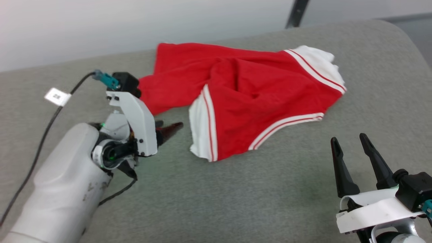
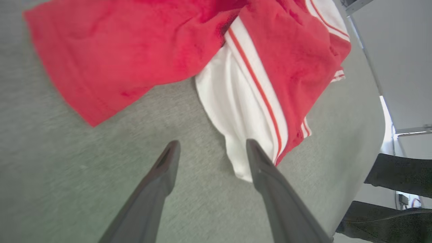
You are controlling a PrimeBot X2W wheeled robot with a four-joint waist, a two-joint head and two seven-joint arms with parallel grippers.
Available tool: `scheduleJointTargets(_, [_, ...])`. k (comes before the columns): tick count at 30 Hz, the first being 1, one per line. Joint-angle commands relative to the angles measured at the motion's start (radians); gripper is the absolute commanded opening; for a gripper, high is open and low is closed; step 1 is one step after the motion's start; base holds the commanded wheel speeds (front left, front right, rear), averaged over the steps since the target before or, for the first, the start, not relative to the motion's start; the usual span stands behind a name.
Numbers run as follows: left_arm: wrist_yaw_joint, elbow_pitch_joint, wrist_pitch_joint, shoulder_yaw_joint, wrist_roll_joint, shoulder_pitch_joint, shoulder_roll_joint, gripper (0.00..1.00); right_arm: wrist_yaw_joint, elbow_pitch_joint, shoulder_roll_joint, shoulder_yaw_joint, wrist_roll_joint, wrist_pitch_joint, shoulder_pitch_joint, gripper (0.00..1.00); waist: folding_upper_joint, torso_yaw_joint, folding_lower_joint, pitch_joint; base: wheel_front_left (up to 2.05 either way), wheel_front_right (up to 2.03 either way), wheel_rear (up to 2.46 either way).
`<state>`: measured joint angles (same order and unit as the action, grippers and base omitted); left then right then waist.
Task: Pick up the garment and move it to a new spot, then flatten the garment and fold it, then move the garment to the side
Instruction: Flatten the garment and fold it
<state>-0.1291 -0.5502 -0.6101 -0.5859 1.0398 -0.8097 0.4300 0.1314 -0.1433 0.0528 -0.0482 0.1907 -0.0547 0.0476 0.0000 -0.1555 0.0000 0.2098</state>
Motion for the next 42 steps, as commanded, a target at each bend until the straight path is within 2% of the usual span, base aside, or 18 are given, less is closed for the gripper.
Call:
scheduleJointTargets(1, [-0.003,-0.036,-0.020,-0.012,0.024,-0.020,-0.014,1.00,-0.001,-0.013,-0.004,-0.005,0.011,-0.004,0.000,1.00,0.0000,-0.060,0.0000,0.042,0.00,0.00,0.00])
scheduleJointTargets(12, [-0.003,-0.174,0.004,-0.110,0.025,-0.067,-0.007,1.00,-0.001,-0.010,-0.004,-0.033,0.028,-0.018,0.020,1.00,0.0000,-0.136,0.0000,0.083,0.00,0.00,0.00])
scheduleJointTargets(19, [-0.001,-0.202,-0.003,-0.121,0.097,-0.090,-0.030,1.00,-0.001,0.004,-0.004,-0.038,0.040,-0.034,0.025,1.00,0.0000,-0.146,0.0000,0.092,0.00,0.00,0.00])
scheduleJointTargets(29, [0.000,-0.245,0.023,-0.187,0.075,-0.125,-0.039,1.00,-0.001,0.010,-0.004,-0.056,0.057,-0.044,0.042,1.00,0.0000,-0.151,0.0000,0.114,0.00,0.00,0.00])
scheduleJointTargets(30, [0.000,-0.254,0.024,-0.197,0.074,-0.124,-0.042,0.73,-0.001,0.011,-0.004,-0.057,0.058,-0.046,0.043,1.00,0.0000,-0.152,0.0000,0.116,0.00,0.00,0.00])
scheduleJointTargets(31, [0.000,-0.263,0.026,-0.204,0.074,-0.124,-0.046,0.24,-0.001,0.011,-0.004,-0.056,0.059,-0.046,0.044,1.00,0.0000,-0.152,0.0000,0.118,0.00,0.00,0.00])
scheduleJointTargets(32, [0.000,-0.270,0.030,-0.210,0.075,-0.128,-0.050,0.00,-0.001,0.011,-0.004,-0.054,0.060,-0.047,0.044,1.00,0.0000,-0.152,0.0000,0.121,0.00,0.00,0.00])
scheduleJointTargets(36, [-0.001,-0.273,0.041,-0.226,0.090,-0.142,-0.063,0.00,-0.001,0.013,-0.004,-0.039,0.056,-0.050,0.043,1.00,0.0000,-0.136,0.0000,0.116,0.00,0.00,0.00])
scheduleJointTargets(42, [-0.001,-0.247,0.081,-0.223,0.128,-0.170,-0.037,0.00,-0.001,0.012,-0.004,-0.026,0.044,-0.033,0.028,1.00,0.0000,-0.061,0.0000,0.081,0.00,0.00,0.00])
